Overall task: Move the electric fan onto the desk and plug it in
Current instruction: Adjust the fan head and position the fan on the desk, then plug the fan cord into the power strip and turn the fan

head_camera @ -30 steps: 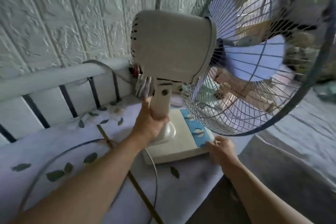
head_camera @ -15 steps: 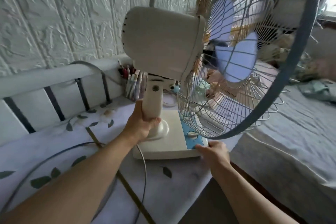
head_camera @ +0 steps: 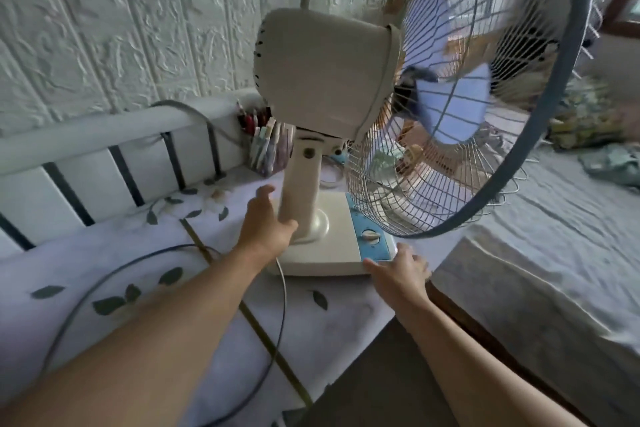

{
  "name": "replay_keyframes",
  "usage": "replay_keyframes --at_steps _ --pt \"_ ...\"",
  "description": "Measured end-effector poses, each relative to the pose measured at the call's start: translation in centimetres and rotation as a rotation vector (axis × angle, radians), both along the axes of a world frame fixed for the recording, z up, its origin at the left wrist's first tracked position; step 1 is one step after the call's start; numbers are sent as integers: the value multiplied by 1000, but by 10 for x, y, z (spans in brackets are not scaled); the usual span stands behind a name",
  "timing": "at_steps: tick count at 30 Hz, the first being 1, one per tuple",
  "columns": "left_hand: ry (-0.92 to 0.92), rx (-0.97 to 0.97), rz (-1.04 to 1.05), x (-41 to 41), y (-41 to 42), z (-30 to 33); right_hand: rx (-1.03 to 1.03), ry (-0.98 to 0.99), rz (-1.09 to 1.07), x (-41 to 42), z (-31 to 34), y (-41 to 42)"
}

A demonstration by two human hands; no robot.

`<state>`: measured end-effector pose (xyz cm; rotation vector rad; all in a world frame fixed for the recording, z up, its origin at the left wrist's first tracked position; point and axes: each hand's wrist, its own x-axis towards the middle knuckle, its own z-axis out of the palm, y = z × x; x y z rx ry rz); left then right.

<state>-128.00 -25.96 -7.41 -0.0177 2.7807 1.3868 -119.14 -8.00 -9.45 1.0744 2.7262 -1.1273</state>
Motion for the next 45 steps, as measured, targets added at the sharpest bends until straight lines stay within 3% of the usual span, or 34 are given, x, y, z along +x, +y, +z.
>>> replay_keyframes --at_steps 4,8,13,18,24,29,35,38,45 --pt "-264 -140 235 29 -17 -1 21 -18 139 17 10 -32" --pt "-573 99 199 52 -17 -14 -19 -5 209 13 16 -54" --pt "-650 328 188 67 -8 -10 -32 33 259 10 16 -68" --pt "-583 294 168 72 -39 20 -40 65 306 15 32 -80" --pt "-486 181 58 88 -94 101 -64 124 471 13 103 -117" --pt "-315 140 92 106 -124 168 -49 228 670 15 159 -150" --pt "-157 143 173 141 -146 229 -182 325 864 20 213 -189" --pt "-124 109 194 161 -157 249 -285 285 933 25 226 -200" --pt "-22 125 306 208 -193 287 115 325 801 37 242 -185"
